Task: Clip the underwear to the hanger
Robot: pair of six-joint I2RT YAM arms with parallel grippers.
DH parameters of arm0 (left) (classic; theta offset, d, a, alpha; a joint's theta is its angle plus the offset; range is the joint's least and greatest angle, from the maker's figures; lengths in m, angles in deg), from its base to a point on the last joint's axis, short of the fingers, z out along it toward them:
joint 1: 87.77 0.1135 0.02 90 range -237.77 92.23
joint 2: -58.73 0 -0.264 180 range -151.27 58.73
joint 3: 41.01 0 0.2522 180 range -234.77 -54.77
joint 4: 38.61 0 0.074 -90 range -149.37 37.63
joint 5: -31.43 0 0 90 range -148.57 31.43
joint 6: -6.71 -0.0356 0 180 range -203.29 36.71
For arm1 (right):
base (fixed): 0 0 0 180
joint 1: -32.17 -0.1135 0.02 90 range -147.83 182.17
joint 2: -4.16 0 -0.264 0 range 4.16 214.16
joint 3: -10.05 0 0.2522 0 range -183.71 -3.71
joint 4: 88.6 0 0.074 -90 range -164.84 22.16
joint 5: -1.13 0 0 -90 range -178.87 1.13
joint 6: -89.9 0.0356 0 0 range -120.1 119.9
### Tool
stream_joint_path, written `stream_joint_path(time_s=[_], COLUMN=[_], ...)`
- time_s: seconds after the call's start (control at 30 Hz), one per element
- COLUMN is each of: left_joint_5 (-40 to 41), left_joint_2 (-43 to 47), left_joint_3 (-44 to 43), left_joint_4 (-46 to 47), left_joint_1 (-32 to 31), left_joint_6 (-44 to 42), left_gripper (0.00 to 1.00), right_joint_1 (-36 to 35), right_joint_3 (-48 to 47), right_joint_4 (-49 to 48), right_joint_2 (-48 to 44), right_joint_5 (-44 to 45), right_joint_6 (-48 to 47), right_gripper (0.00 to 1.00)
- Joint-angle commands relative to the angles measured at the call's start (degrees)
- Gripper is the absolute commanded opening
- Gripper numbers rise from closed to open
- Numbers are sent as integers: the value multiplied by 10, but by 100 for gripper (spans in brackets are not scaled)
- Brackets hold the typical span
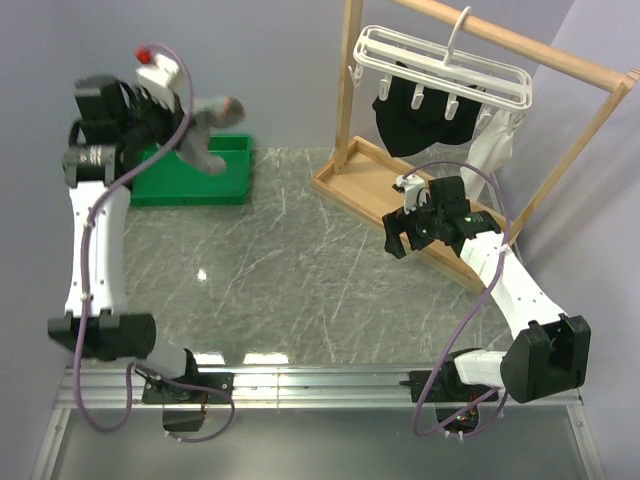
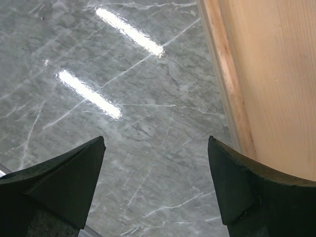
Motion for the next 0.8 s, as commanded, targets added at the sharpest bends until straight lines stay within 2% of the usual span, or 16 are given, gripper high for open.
stream_joint_path(time_s=[0.0,0.07,0.1,0.17,0.27,0.43,0.53,0.63,0.67,0.77], left_joint_5=[-153,-163,-166,-185,-220,-314,-358,-362,-353,-338], left_joint_2=[53,84,105,121,121,43,-36,-146,-166,-201], left_joint_3=[139,226,253,321,380,386,342,280,262,208], left_joint_4=[-42,-58,-69,-99,-117,-123,-137,-159,-174,-170], left_joint_1=[-40,-96,-113,-162,-209,-227,-227,-223,-221,-199], left_joint_6=[-94,-137,-194,-249,-300,-280,-273,-253,-245,-208], left_gripper=[0,0,0,0,0,0,1,13,30,58], right_joint_1=[3,4,3,3,3,3,2,-1,-2,-6], right_joint_3=[-32,-31,-30,-26,-19,-4,6,10,11,16], right_joint_4=[15,18,21,22,32,34,33,34,31,25], right_joint_2=[4,1,-2,-6,-7,-17,-21,-18,-18,-18], right_joint_5=[-26,-30,-32,-37,-47,-70,-74,-75,-74,-74], right_joint_6=[6,4,3,-1,-13,-21,-21,-17,-15,-6], right_gripper=[91,91,91,90,88,85,83,82,81,79])
